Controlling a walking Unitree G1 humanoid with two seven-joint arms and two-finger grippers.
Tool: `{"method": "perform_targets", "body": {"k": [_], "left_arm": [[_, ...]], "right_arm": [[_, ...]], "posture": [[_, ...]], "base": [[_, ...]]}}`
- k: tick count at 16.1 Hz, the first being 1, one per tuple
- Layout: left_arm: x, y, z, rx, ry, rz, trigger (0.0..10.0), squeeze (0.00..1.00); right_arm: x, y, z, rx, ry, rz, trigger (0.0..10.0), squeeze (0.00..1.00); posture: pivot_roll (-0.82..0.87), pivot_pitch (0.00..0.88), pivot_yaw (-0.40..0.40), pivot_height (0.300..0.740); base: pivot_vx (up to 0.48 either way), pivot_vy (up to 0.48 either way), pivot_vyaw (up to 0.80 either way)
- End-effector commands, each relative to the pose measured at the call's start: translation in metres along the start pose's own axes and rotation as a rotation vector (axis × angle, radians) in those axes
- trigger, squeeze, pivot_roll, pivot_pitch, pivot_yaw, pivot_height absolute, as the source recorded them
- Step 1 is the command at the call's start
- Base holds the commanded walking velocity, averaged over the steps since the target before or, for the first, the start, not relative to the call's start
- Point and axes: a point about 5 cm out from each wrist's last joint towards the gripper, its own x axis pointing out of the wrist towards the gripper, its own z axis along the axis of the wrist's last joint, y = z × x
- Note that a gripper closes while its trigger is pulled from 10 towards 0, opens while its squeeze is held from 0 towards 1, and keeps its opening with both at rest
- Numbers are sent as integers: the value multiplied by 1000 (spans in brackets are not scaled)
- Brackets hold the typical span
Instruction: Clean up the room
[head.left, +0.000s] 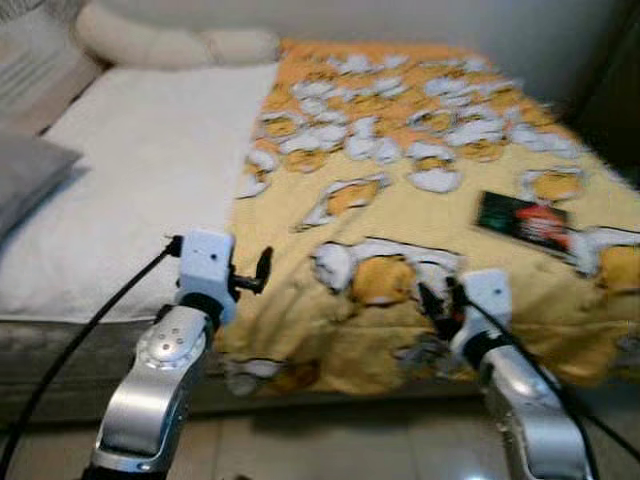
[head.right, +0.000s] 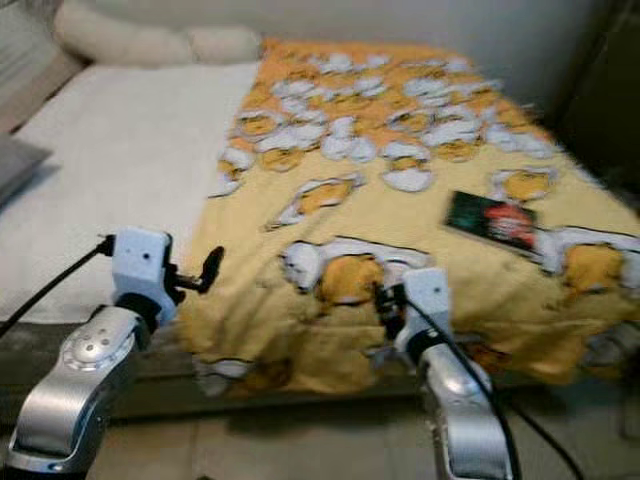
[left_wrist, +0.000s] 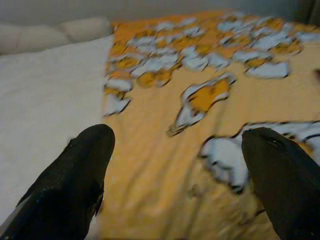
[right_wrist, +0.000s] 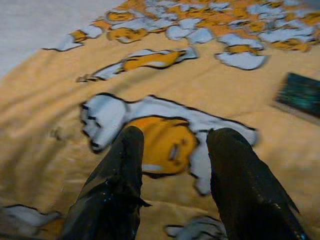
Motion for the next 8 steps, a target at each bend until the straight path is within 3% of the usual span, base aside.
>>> {"method": "perform_targets", "body": {"k": [1,8], "left_arm": [[-1,7,-2,9,6,38,10000,0],[-6,16,-2,-10,-23,121,10000,0]], "right_arm": [[3,5,5,6,-11,17,10000,0],[0,-4,2,-7,-2,-41,10000,0]], "posture": [[-58,0,-1,740],[-52,0,-9,740]], "base": [[0,-480,0],[0,-480,0]]}}
